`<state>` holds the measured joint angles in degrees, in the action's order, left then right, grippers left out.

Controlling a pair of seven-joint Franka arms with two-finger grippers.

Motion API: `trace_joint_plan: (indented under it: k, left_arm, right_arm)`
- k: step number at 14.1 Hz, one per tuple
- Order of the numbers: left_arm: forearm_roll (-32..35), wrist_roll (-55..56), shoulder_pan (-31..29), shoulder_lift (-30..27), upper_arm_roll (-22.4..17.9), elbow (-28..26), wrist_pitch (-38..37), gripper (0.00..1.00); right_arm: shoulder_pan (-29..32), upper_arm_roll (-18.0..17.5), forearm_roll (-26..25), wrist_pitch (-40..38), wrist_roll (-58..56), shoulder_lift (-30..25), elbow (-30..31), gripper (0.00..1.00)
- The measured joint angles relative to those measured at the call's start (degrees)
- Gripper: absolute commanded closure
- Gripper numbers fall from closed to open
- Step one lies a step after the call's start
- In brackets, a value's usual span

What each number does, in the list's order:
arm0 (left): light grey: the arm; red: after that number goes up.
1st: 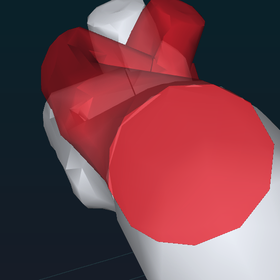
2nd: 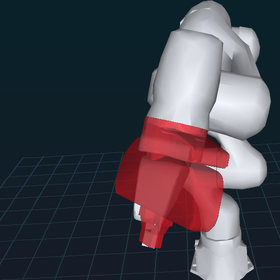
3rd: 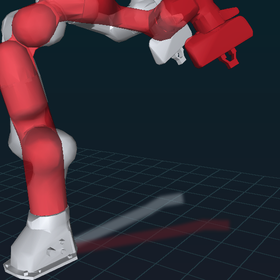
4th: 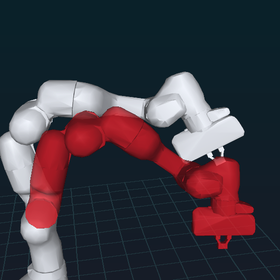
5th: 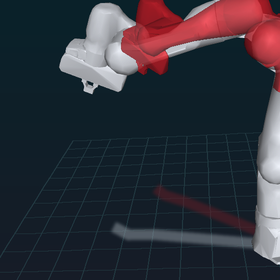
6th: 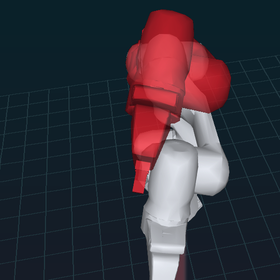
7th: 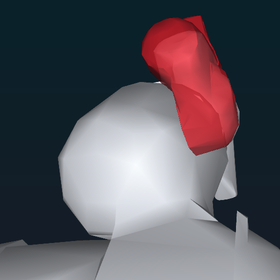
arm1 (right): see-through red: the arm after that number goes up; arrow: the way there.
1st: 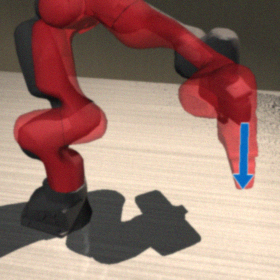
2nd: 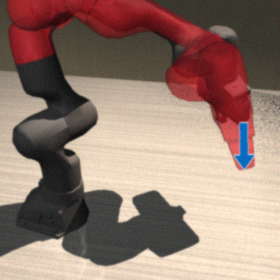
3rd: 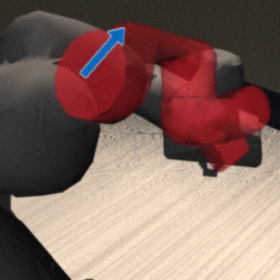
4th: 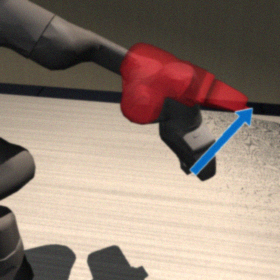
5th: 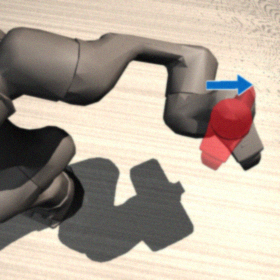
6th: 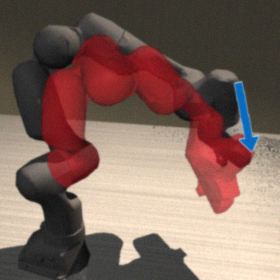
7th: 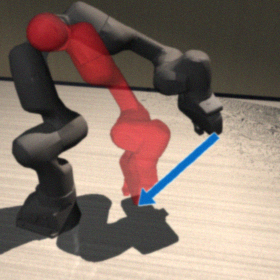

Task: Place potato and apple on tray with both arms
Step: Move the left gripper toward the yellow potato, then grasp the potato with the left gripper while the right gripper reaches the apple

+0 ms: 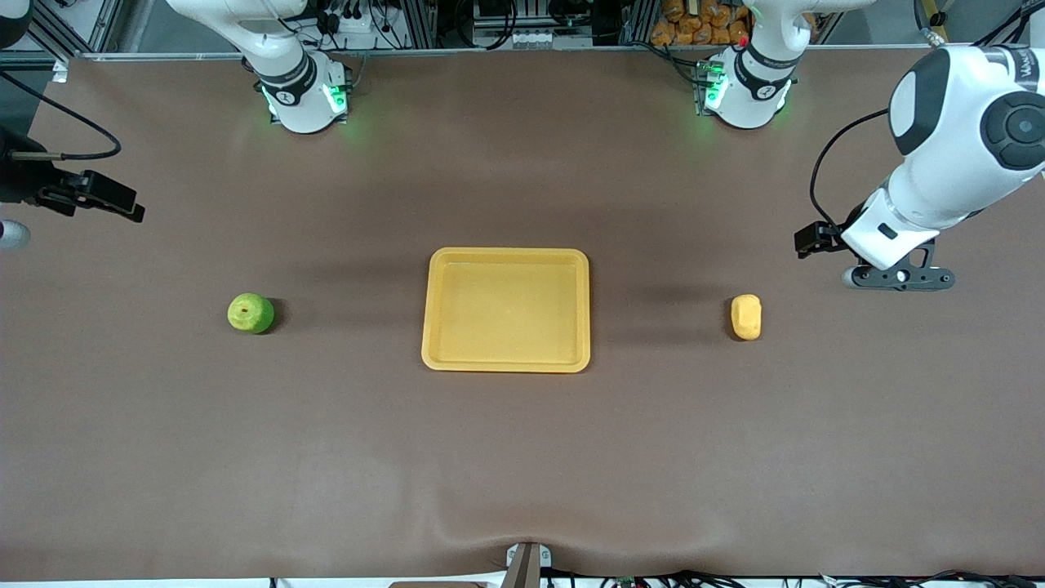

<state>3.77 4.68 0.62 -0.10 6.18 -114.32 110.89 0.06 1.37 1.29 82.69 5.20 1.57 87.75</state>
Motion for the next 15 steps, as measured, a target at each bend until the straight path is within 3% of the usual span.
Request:
trace_joint_plan:
  k: [9, 15]
  left_arm:
    - [0.0, 0.0, 0.0, 0.9, 0.6, -7.0, 9.8, 0.00]
    - [0.0, 0.5, 0.1, 6.7, 0.7, -7.5, 17.0, 0.00]
  right_arm:
    - [0.0, 0.0, 0.0, 0.0, 0.0, 0.4, 0.0, 0.00]
    - [0.0, 0.0, 0.0, 0.0, 0.0, 0.5, 0.0, 0.00]
